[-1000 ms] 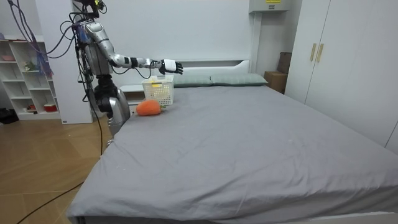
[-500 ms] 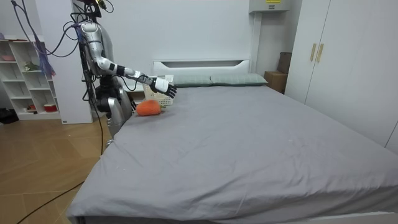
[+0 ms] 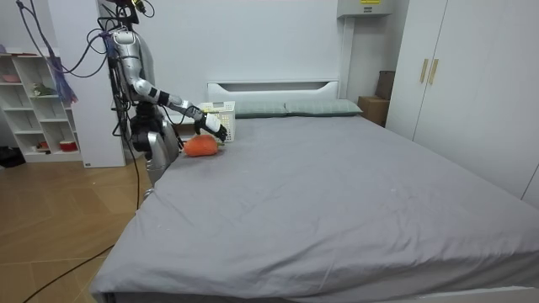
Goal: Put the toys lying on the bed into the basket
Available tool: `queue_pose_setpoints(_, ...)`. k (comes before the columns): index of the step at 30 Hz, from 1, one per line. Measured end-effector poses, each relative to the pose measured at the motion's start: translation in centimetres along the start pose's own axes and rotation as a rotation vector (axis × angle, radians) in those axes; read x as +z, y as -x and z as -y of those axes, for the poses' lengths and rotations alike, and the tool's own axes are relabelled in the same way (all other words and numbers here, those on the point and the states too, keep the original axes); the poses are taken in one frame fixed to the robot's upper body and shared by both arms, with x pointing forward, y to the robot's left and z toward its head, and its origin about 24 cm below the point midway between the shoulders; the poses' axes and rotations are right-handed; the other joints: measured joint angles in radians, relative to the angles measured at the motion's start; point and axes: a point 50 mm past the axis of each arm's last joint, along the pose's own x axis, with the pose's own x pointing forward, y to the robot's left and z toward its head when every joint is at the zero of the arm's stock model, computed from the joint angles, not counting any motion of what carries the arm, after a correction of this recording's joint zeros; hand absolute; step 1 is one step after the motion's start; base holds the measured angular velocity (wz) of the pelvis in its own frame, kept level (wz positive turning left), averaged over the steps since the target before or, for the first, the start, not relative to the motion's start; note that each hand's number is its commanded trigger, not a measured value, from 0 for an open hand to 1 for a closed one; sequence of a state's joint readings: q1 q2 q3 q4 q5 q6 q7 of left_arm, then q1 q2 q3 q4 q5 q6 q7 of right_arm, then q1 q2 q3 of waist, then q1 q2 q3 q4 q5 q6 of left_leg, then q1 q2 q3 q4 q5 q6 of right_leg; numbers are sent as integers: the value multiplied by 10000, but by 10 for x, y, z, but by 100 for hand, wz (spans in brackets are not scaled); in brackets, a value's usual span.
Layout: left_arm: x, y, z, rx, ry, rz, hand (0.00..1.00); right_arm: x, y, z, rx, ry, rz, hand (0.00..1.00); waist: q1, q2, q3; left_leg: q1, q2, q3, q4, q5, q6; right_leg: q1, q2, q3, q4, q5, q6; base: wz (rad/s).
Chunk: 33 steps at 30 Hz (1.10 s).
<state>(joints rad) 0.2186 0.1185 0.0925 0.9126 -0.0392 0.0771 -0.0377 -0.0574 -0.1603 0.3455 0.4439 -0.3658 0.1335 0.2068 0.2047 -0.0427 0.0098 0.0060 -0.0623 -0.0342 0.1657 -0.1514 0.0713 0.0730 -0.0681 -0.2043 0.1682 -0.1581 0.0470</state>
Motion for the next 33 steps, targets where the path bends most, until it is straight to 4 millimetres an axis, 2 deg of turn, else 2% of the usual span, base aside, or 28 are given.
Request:
queue_pose_setpoints(2, 0, 0, 3, 29, 67, 1, 0, -7, -2, -8, 406, 162, -380, 0, 212, 7, 4, -48, -7, -19, 1, -1, 1, -37, -6, -38, -6, 0, 0, 3)
queue_pose_setpoints(7, -1, 0, 5, 8, 128, 18, 0, -16, -3, -14, 790, 77, -805, 0, 349, 24, 13, -179, -31, -228, 51, 0, -1, -52, -18, -261, -21, 0, 0, 13)
queue_pose_setpoints(8, -3, 1, 5, 2, 164, -46, 0, -18, -3, -14, 796, 153, -888, 0, 464, 25, 10, -212, -34, -280, 61, 0, -2, -52, -18, -335, -26, 0, 0, 12)
queue_pose_setpoints(15, -2, 2, 5, -34, 158, 77, 0, -17, -9, -15, 903, 413, -1131, 0, 545, -57, -18, -474, -67, -595, 169, 19, -40, -56, -18, -766, -185, 0, 0, 16)
queue_pose_setpoints(17, -2, 1, 5, -41, 196, 85, 0, -20, -10, -15, 937, 415, -1293, 0, 744, -83, -11, -467, -64, -600, 163, 20, -43, -52, -17, -834, -192, 0, 0, 0)
queue_pose_setpoints(19, -1, 1, 4, -16, 216, 100, 0, -23, -11, -16, 1047, 483, -1488, 7, 833, -151, 8, -470, -65, -603, 161, 23, -46, -50, -19, -841, -191, 0, 0, 0)
queue_pose_setpoints(20, -2, 1, 4, -9, 212, 91, 0, -24, -12, -17, 1105, 499, -1557, 21, 930, -204, 12, -468, -65, -603, 162, 23, -47, -50, -19, -841, -190, 0, 0, 0)
queue_pose_setpoints(21, -2, 1, 4, -11, 210, 92, 0, -25, -12, -18, 1140, 522, -1597, 57, 967, -236, 14, -468, -66, -603, 163, 23, -47, -48, -20, -841, -190, 0, 0, 0)
queue_pose_setpoints(22, -1, 1, 3, 11, 215, 102, 0, -26, -13, -18, 1181, 549, -1653, 68, 1030, -301, 24, -471, -68, -610, 165, 23, -46, -43, -22, -850, -189, 0, -1, 4)
queue_pose_setpoints(23, -1, 2, 2, 50, 241, 102, 0, -25, -13, -18, 1183, 562, -1644, 87, 1058, -349, 56, -479, -73, -648, 170, 23, -47, -33, -23, -893, -189, 0, 0, 6)
queue_pose_setpoints(24, -2, 2, 1, 70, 250, 94, 0, -25, -13, -18, 1182, 572, -1641, 100, 1058, -374, 67, -487, -78, -677, 172, 24, -48, -31, -24, -918, -189, 0, 0, 10)
queue_pose_setpoints(26, -2, 2, 0, 92, 239, 85, 0, -28, -13, -18, 1194, 625, -1780, 100, 1059, -431, 77, -494, -125, -819, 202, 25, -50, 6, -40, -978, -188, 0, -1, 11)
queue_pose_setpoints(33, -2, 1, 1, 59, 234, 63, 0, -36, -14, -22, 1249, 882, -2226, 100, 1251, -410, 89, -486, -170, -891, 240, 28, -43, 56, -64, -993, -189, 0, 0, 3)
